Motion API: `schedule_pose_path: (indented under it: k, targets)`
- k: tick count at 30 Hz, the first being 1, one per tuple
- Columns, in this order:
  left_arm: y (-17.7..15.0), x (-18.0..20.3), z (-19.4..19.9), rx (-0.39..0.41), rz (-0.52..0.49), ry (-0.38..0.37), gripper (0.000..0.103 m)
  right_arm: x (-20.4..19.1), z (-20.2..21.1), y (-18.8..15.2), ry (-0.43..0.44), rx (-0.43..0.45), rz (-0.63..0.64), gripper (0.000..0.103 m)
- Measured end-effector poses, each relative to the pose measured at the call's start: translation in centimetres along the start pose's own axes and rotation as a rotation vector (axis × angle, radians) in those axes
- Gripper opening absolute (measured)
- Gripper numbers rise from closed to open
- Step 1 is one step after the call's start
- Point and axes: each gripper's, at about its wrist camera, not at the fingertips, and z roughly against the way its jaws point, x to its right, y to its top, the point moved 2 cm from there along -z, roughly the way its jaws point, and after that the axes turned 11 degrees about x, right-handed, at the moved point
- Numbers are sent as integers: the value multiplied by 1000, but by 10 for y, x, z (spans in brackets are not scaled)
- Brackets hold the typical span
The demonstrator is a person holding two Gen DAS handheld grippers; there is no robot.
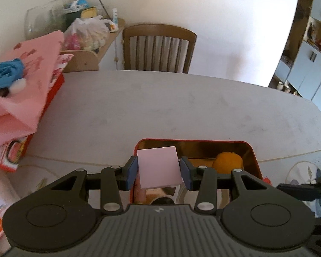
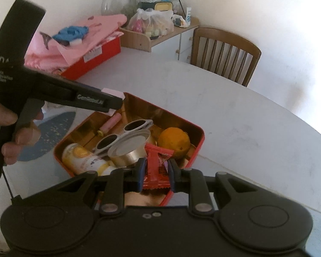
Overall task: Organize rigid objects
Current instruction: 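Carry the sticky-note pad and red packet with both grippers over the red tin, then open both grippers to drop the pad and packet into the tin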
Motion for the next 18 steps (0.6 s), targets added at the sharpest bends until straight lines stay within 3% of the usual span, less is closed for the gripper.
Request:
schedule_pose_path:
  k: [18]
  targets:
    - [-16,10,-40,-62,-64,-52,43,0,-47,1,-26,-46,6,22]
